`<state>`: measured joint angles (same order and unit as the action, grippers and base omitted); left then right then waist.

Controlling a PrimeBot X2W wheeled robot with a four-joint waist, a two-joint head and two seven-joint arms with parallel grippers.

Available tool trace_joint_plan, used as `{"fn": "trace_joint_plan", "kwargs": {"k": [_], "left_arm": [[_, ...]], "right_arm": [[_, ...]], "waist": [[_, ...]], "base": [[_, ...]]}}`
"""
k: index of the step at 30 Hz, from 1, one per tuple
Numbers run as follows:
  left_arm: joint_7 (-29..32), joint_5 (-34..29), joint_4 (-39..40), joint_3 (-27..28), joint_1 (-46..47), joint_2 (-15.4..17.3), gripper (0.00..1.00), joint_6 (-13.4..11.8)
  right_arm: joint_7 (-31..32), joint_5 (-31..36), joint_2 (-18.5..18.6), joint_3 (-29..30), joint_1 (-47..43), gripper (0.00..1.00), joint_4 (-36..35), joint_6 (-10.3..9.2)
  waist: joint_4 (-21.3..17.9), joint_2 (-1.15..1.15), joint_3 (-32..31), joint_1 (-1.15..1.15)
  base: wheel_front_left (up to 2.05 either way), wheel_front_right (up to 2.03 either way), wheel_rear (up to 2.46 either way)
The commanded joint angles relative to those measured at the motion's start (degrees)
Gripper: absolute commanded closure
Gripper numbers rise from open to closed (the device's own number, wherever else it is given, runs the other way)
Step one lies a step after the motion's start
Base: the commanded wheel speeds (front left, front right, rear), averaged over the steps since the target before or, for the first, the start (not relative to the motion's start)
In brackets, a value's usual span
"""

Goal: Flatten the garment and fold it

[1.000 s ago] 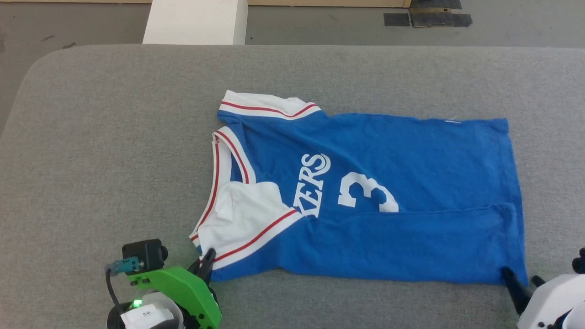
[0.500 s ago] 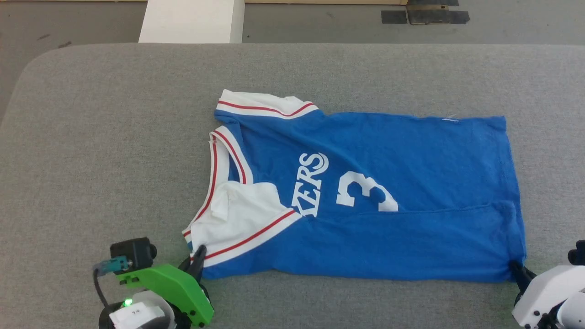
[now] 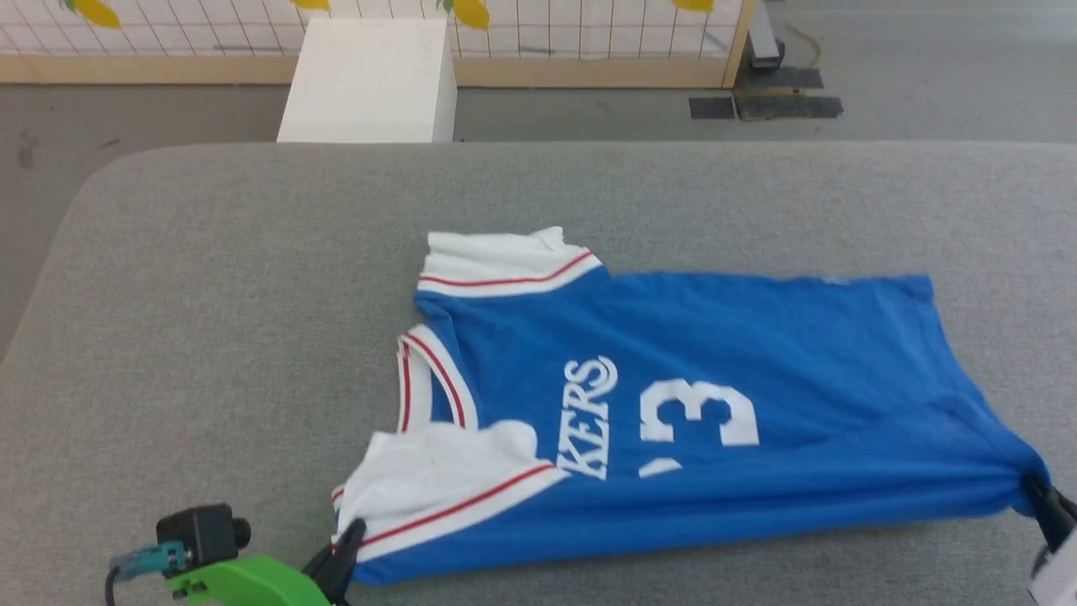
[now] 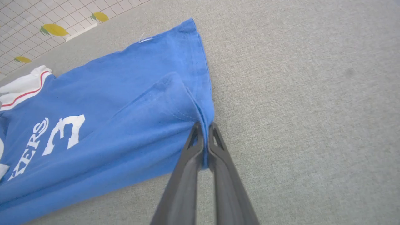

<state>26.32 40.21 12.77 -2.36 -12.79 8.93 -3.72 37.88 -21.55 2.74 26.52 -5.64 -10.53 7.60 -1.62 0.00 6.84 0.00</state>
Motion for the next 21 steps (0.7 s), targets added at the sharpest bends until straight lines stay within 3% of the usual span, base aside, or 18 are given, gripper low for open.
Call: {"fn": "trace_joint_plan", "kwargs": {"k": [1,5,12,15,16,17,18,21], "left_arm": [[0.5,0.7,1.0,0.6,-1.4,0.4,1.0,-0.8],[1.5,1.4,2.0,0.2,-3.4,0.1,1.0,-1.3],[1.5,-0.1,-2.6,-1.7,-3.4,-0.5,1.0,-2.0],[0.8,0.2,-4.8,-2.0,-2.7,-1.0,0.98,-1.5],[0.4,0.3,-5.7,-2.0,-2.3,-1.1,0.51,-1.3],[0.0,0.3,-6.5,-1.9,-2.0,-1.2,0.11,-1.2],[-0.4,0.3,-7.3,-1.9,-1.6,-1.3,0.0,-1.0],[-1.0,0.9,-8.3,-1.8,-0.9,-1.6,0.0,-0.6]], "right_arm": [[0.4,-0.7,0.1,1.3,-1.4,1.0,-0.9,-0.11],[1.4,-2.4,0.1,2.7,-4.2,1.0,-1.3,-0.11],[0.3,-3.6,0.1,-0.4,-5.4,1.0,3.4,-0.11],[-0.4,-3.4,0.1,-1.4,-5.4,0.91,5.9,-0.11],[-0.8,-3.3,0.1,-1.7,-5.3,0.76,6.8,-0.11],[-1.2,-3.1,0.1,-1.8,-5.2,0.61,7.4,-0.11],[-1.6,-2.9,0.1,-2.0,-5.1,0.0,8.0,-0.11],[-2.1,-2.6,0.1,-2.0,-5.0,0.0,8.9,-0.11]], "waist": [[0.2,0.0,-0.5,0.0],[0.4,0.0,-0.3,0.0],[0.3,0.0,0.5,0.0],[0.4,0.0,0.5,0.0],[0.4,0.0,0.5,0.0],[0.5,0.0,0.5,0.0],[0.5,0.0,0.5,0.0],[0.6,0.0,0.3,0.0]], "base": [[0.0,0.0,0.0],[0.0,0.0,0.0],[0.0,0.0,0.0],[0.0,0.0,0.0],[0.0,0.0,0.0],[0.0,0.0,0.0],[0.0,0.0,0.0],[0.0,0.0,0.0]]}}
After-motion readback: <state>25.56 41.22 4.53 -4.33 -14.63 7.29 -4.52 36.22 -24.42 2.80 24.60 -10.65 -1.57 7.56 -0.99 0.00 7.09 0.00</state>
